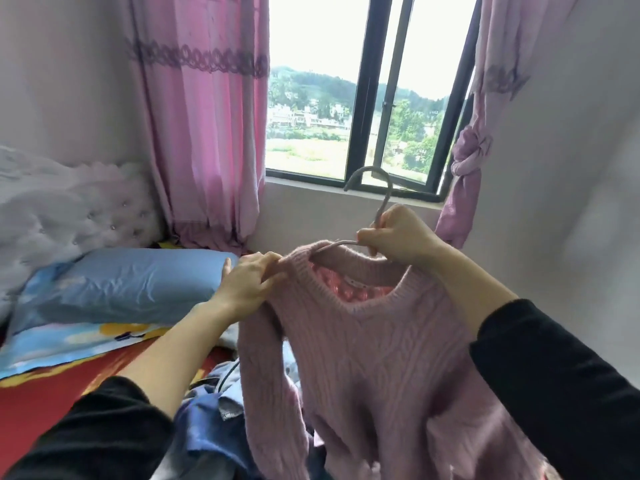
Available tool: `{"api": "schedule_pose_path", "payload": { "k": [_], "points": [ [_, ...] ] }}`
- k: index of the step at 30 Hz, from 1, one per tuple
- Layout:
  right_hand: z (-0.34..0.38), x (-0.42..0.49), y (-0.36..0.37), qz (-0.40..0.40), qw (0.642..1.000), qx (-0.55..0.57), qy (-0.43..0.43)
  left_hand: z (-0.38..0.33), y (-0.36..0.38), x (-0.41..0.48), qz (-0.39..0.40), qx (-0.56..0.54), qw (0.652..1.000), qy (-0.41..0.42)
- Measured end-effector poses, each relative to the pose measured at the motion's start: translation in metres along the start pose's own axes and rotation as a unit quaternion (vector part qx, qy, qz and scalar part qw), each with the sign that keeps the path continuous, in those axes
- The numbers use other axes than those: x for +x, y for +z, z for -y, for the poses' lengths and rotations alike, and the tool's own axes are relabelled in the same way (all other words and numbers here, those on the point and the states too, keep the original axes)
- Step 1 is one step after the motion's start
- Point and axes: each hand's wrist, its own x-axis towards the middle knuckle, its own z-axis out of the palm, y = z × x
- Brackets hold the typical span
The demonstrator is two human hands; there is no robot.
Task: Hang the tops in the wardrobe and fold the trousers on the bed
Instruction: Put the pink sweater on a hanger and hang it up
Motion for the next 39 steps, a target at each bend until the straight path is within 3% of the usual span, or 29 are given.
{"api": "schedule_pose_path", "payload": {
  "k": [4,6,10,18,28,36,39],
  "points": [
    [0.041,-0.011,0.007,-0.036,0.997,-0.026,-0.067,-0.001,-0.033,-0.054,-0.147,-0.099,0.984,-0.03],
    [0.063,-0.019,0.018,-0.055,0.993,-0.028,-0.099,0.001,-0.05,-0.086,-0.207,-0.08,0.974,-0.054],
    [0.124,-0.044,0.043,-0.043,0.984,0.001,-0.175,0.004,-0.11,-0.162,-0.254,-0.04,0.962,-0.098],
    [0.268,-0.106,0.088,0.017,0.954,0.073,-0.289,0.024,-0.241,-0.338,-0.295,0.074,0.933,-0.194],
    [0.457,-0.235,0.194,0.147,0.878,0.135,-0.434,0.035,-0.339,-0.599,-0.324,0.157,0.852,-0.38],
    [0.61,-0.347,0.289,0.248,0.842,0.164,-0.45,0.069,-0.443,-0.771,-0.282,0.222,0.801,-0.479],
    [0.661,-0.386,0.323,0.287,0.828,0.2,-0.439,0.085,-0.478,-0.802,-0.275,0.197,0.807,-0.483]
  ]
}}
